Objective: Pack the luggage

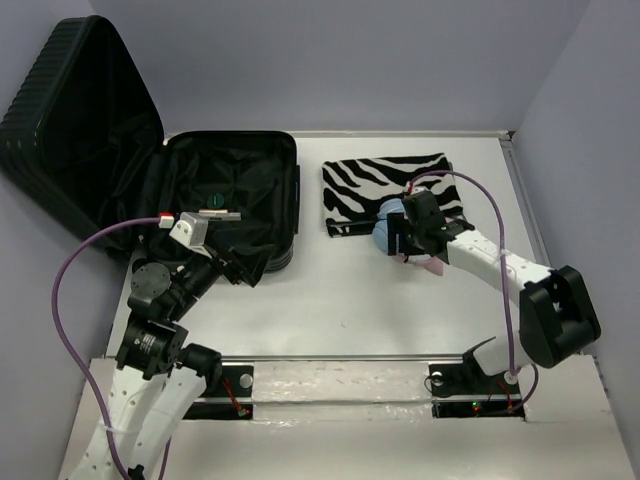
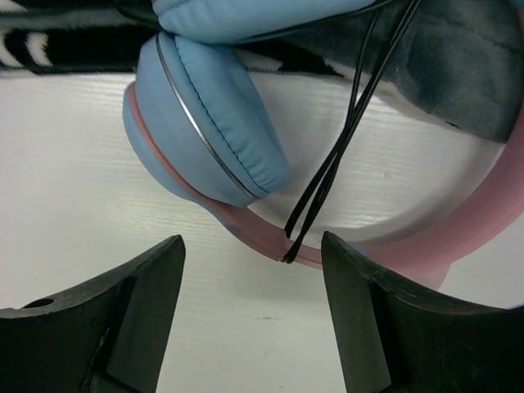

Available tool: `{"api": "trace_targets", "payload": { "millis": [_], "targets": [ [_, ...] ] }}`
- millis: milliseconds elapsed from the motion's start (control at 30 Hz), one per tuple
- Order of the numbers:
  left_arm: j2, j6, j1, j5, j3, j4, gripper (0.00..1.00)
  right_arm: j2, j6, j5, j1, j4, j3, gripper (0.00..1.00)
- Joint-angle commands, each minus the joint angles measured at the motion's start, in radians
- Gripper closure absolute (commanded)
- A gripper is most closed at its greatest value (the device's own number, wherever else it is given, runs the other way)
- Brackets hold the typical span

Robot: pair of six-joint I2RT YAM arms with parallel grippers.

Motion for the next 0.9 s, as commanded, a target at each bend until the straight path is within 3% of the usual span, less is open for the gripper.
{"api": "trace_targets", "payload": {
  "millis": [0,267,367,400,500,600,700,867],
  "targets": [
    [0.004,0.008,0.000,0.009,0.017,0.041,0.01,0.075,-0.066,-0.023,-0.004,-0.013,0.062,0.27],
    [0.010,0.008,0.000,0.017,0.019,0.045,0.01,0.183,-0.079,-0.022,-0.004,-0.013,0.087,0.29],
    [0.009,0.008,0.001,0.016,0.019,0.045,0.01,0.230,-0.090,-0.035,-0.004,-0.008,0.107,0.40],
    [0.009,0.010,0.001,0.016,0.019,0.045,0.01,0.237,-0.096,-0.040,-0.004,-0.007,0.110,0.51],
    [0.009,0.010,0.004,0.016,0.019,0.045,0.01,0.225,-0.105,-0.046,-0.004,-0.007,0.115,0.72],
    [0.010,0.008,0.004,0.019,0.019,0.047,0.01,0.186,-0.118,-0.060,-0.004,-0.013,0.110,0.87],
    [0.012,0.008,0.006,0.022,0.019,0.050,0.01,0.113,-0.128,-0.049,0.007,-0.048,0.122,0.93],
    [0.015,0.007,0.007,0.028,0.017,0.053,0.01,0.030,-0.145,-0.026,0.059,-0.137,0.191,0.93]
  ]
}}
